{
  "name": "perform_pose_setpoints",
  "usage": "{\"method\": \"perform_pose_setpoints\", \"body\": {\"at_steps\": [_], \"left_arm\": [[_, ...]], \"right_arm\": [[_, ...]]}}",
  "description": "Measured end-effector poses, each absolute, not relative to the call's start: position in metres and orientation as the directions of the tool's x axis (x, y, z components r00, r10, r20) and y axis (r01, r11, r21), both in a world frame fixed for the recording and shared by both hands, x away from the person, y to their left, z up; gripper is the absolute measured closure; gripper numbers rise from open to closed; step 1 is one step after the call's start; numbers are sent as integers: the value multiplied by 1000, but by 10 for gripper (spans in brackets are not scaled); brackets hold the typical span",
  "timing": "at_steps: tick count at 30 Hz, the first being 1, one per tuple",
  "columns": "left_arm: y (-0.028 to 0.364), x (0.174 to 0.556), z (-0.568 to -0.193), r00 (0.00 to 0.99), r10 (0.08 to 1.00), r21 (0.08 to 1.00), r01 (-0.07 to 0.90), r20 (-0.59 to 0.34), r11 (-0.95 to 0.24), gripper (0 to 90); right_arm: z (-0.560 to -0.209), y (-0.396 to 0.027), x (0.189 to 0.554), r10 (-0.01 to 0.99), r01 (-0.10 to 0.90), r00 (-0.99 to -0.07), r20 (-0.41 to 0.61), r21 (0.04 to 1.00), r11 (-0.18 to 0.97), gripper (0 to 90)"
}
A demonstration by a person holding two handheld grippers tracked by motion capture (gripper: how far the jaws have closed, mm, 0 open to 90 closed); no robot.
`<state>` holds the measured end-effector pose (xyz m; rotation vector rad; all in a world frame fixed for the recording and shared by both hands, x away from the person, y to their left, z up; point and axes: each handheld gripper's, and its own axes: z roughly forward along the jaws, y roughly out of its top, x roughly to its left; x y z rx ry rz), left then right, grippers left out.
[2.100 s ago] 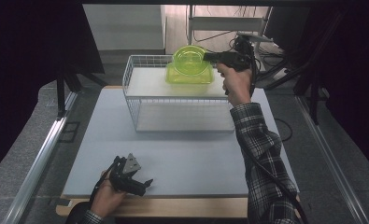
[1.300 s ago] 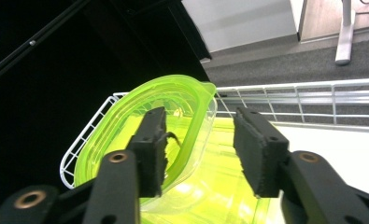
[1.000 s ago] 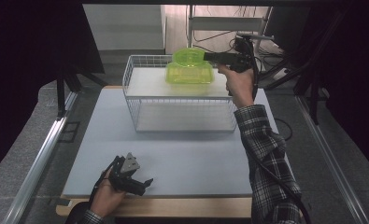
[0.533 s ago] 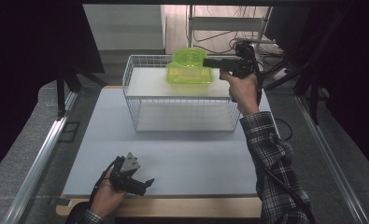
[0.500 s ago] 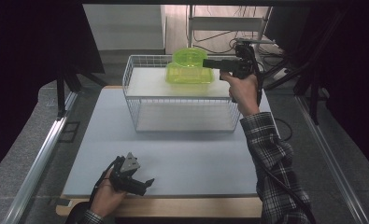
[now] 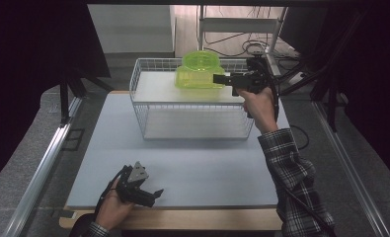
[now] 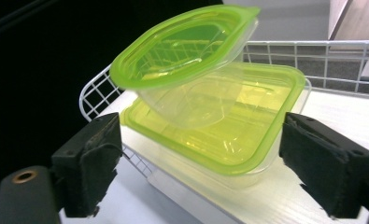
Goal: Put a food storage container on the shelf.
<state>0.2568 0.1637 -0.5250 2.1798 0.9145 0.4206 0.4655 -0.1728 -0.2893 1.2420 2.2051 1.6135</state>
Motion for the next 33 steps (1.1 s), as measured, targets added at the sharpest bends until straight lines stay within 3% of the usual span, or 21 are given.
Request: {"method": "perform_pose_setpoints", "body": {"at_steps": [17,33], "left_arm": [[161,257,-526,692,722,725,491,12,-483,0],[158,257,-526,684,730,713,502,20,-490,10]], "right_arm": [[-303,-174,439,683,457,-698,214,868,196,40],[-327,-174,415,673,417,-726,140,869,268,32]]}}
